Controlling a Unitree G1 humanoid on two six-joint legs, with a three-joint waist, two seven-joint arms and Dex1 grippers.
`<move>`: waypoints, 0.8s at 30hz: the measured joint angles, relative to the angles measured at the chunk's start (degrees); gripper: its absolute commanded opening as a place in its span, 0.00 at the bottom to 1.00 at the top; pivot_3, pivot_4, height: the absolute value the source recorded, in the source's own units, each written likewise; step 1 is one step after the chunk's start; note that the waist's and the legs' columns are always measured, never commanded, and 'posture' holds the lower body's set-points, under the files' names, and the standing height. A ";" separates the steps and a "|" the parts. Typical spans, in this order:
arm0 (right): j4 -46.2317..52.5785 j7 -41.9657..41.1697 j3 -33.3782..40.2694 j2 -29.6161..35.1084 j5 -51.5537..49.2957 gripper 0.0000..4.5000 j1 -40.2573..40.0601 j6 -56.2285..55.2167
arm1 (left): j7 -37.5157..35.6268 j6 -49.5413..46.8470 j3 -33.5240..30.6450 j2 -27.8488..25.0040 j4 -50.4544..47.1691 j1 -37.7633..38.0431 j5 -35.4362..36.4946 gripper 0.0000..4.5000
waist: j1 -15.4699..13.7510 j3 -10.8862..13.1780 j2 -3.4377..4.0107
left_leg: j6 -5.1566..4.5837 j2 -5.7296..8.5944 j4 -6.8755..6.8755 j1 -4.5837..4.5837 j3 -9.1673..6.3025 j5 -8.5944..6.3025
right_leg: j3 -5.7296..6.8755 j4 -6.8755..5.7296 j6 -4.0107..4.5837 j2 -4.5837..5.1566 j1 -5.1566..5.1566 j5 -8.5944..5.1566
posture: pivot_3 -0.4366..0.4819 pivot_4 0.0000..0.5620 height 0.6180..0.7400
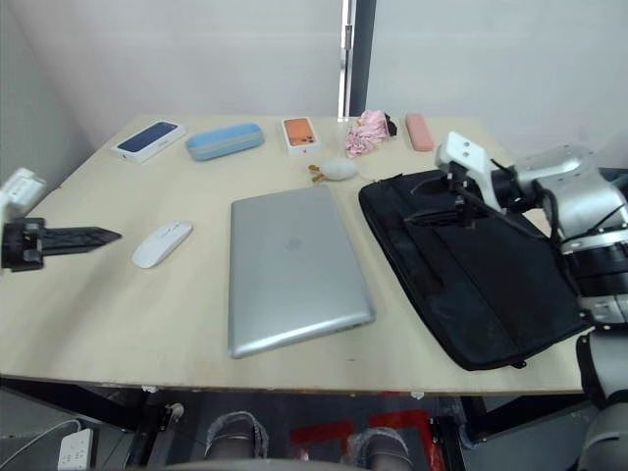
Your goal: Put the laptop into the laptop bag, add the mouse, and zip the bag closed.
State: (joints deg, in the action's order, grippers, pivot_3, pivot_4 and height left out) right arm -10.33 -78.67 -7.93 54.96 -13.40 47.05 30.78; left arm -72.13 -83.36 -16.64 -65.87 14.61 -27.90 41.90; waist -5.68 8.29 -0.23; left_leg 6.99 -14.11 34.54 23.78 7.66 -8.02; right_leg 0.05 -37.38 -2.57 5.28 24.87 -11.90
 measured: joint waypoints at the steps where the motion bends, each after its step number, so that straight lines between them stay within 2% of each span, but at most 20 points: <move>1: 0.01 0.28 -0.18 -0.37 0.40 0.37 0.00 -0.47 | 0.75 -1.34 0.02 0.82 -0.50 -0.33 0.62 1.00 | 0.01 0.00 0.00 | 0.00 0.00 0.03 0.02 -0.03 0.00 | 0.03 0.00 0.00 -0.01 -0.01 0.00 | 0.48 0.27 1.00; 6: -0.34 2.59 -4.03 -2.91 5.07 0.00 -0.57 -5.15 | 9.25 -7.74 -0.16 9.68 -0.50 -4.40 1.49 1.00 | 0.05 -0.05 0.00 | -0.01 0.01 0.20 0.06 -0.09 0.00 | 0.04 -0.05 0.02 0.01 -0.07 0.01 | 0.48 0.27 1.00; 12: -1.50 5.58 -6.08 -7.43 8.37 0.00 -0.75 -7.92 | 17.41 -8.88 -0.17 18.60 1.08 -4.71 5.94 1.00 | 0.20 -0.05 0.00 | -0.05 0.02 0.24 0.08 -0.15 0.04 | 0.08 -0.13 0.02 0.00 -0.05 0.02 | 0.48 0.27 1.00; 24: -8.52 8.59 -8.78 -13.58 12.86 0.00 -0.84 -13.10 | 25.06 -8.89 0.03 23.63 6.33 -5.25 7.58 1.00 | 0.15 -0.06 -0.01 | -0.12 0.03 0.36 0.19 -0.24 0.08 | 0.15 -0.16 0.02 0.01 -0.06 0.02 | 0.48 0.27 1.00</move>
State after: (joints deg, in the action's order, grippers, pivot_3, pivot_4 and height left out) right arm -18.85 -70.08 -16.72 41.38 -0.53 46.20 17.68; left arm -47.07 -92.25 -16.61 -42.24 20.94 -33.15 49.48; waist -5.53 8.23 -0.24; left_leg 6.87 -14.09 34.89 23.97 7.42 -7.94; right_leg 0.20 -37.54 -2.54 5.29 24.81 -11.88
